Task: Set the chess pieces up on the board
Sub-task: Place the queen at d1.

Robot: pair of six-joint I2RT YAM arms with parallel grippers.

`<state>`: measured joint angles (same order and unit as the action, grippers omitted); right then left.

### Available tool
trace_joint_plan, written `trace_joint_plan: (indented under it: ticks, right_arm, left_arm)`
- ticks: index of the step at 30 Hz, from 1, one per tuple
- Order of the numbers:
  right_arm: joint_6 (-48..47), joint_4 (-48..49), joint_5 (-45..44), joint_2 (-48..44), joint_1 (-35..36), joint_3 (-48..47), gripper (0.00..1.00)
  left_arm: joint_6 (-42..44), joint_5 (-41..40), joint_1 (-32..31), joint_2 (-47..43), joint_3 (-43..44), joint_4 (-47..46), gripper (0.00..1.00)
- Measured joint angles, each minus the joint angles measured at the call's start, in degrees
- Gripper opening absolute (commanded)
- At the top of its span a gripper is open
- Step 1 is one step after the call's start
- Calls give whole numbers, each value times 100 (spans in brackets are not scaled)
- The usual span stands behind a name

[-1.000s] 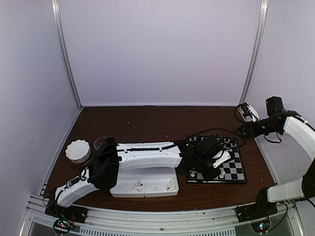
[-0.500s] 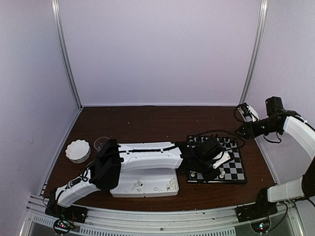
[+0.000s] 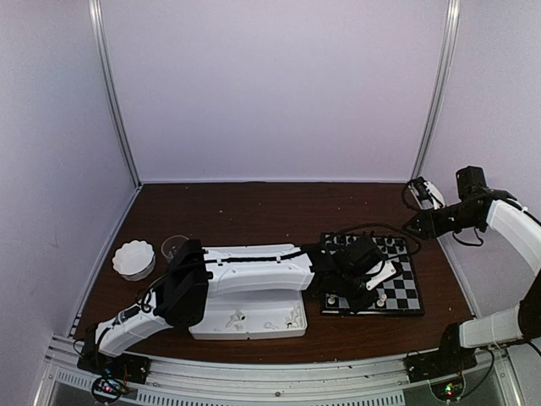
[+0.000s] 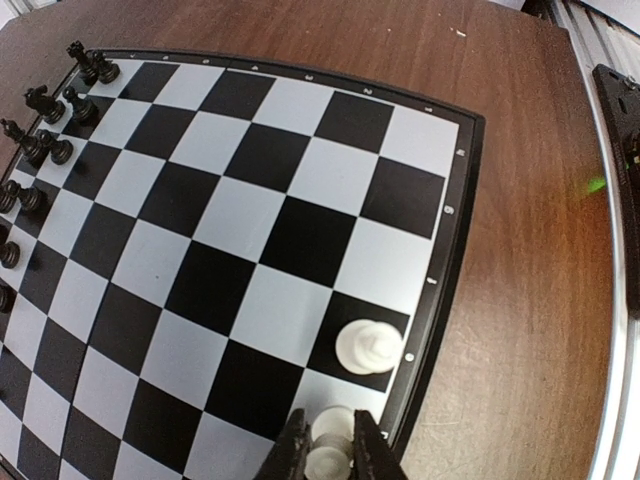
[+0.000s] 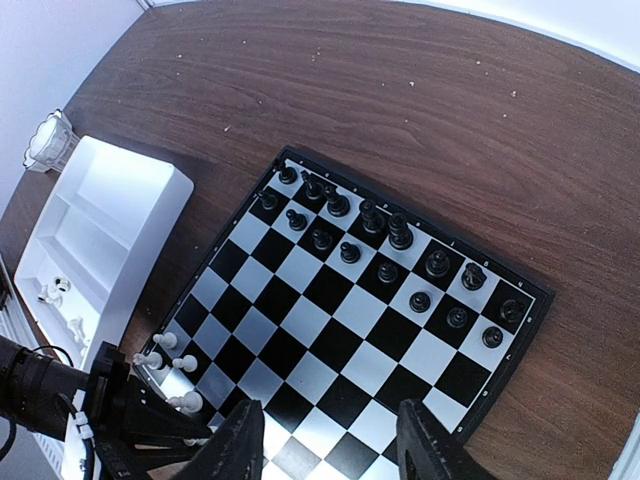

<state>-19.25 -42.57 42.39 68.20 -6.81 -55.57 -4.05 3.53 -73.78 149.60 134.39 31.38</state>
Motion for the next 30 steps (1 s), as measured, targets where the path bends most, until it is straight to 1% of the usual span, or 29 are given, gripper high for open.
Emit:
trace_joint_plan:
  ticks: [10, 14, 17, 20, 22, 23, 26, 28, 30]
  right_arm:
    - [0, 0, 2, 0, -4, 0, 48]
    - [0, 0, 2, 0, -4, 0, 48]
    - [0, 0, 2, 0, -4, 0, 48]
    - [9, 0, 4, 0, -4, 0, 48]
    - [13, 0, 4, 2, -4, 0, 48]
    - [13, 0, 4, 2, -4, 0, 48]
    - [13, 0, 7, 11, -4, 0, 48]
    - [13, 0, 7, 26, -4, 0, 48]
    - [13, 0, 7, 39, -4, 0, 48]
  left_arm:
    - [0, 9, 0, 0, 22, 0, 19]
    - [-2, 13, 0, -2, 22, -2, 22]
    - [-2, -15, 0, -44, -15, -7, 27]
    - [-4, -133, 9, -328, -334, -7, 36]
    - [-15, -229, 26, -645, -651, -13, 38]
    - [-39, -254, 46, -868, -879, -52, 36]
    - [-210, -247, 164, -1445, -1362, -138, 24]
    - [-319, -199, 313, -1711, -1478, -166, 15]
    - [-396, -116, 463, -1814, -1493, -216, 9]
